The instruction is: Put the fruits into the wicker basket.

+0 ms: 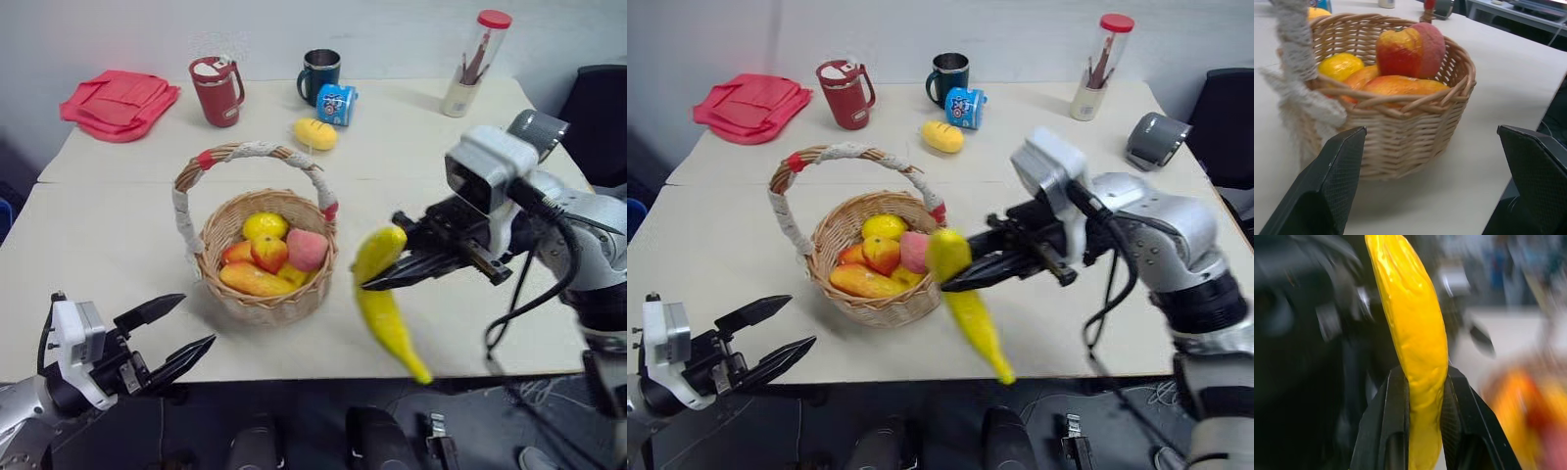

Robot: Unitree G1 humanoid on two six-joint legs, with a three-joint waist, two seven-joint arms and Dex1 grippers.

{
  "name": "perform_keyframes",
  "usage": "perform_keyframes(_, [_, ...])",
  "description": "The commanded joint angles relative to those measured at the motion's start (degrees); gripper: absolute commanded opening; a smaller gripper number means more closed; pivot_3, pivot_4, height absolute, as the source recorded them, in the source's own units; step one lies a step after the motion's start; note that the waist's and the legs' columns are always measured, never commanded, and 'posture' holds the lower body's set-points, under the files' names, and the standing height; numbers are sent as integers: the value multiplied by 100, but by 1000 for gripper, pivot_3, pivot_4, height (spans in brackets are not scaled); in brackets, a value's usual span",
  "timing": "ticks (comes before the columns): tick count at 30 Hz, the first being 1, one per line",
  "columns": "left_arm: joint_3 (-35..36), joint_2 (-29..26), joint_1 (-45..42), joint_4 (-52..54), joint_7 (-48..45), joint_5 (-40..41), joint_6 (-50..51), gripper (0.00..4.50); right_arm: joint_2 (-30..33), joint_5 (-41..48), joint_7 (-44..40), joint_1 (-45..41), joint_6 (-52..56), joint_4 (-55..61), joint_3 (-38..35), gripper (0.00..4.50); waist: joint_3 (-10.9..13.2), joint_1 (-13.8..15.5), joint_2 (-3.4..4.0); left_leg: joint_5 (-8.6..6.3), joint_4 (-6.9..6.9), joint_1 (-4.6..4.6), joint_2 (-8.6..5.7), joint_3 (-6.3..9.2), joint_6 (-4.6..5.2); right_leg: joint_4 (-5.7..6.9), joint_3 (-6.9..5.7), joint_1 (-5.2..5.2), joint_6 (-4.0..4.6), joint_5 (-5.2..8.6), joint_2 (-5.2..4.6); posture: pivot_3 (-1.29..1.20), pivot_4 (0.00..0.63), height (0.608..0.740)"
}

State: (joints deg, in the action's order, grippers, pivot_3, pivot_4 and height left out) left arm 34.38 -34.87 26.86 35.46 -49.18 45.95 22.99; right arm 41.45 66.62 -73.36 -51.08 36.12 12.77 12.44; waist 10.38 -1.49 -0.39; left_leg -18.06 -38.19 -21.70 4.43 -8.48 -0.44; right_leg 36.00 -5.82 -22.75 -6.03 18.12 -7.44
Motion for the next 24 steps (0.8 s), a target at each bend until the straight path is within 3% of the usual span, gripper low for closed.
perform_keyframes(1, [147,29,14,107,44,122,-118,4500,-691,-454,709,-143,-256,207,-180,438,-10,9,-16,-1,-2,-5,-2,1,2,1,-1,-3,1,-1,-2,0,150,740])
perform_keyframes(5, [141,90,-103,61,167,150,-130,4500,-1872,-2108,1747,-240,-1066,-142,329,438,-27,-36,-40,-3,-13,-33,-14,-4,12,8,1,-31,5,-8,-8,0,150,740])
perform_keyframes(9, [178,96,-81,70,183,153,-124,4500,-2638,-2892,2479,-171,-1258,-367,379,438,-29,-36,-43,12,-21,-67,-29,-17,-2,85,-3,-91,9,-6,-4,0,150,740])
perform_keyframes(15, [199,110,-39,91,232,151,-148,4500,-3188,-3646,3117,-78,-1073,-673,571,438,-30,-43,-45,8,-36,-70,-29,-16,4,84,-8,-88,10,-6,-5,0,150,740])
perform_keyframes(21, [154,105,-83,116,284,147,-158,4500,-3347,-4135,3323,55,-924,-986,593,438,-30,-47,-44,8,-41,-70,-29,-14,4,84,-8,-87,10,-5,-5,0,150,740])
perform_keyframes(24, [133,97,-125,108,298,140,-173,4500,-3306,-4202,3170,176,-767,-1054,627,1383,-30,-49,-44,8,-36,-70,-28,-15,4,85,-9,-88,10,-5,-4,0,150,740])
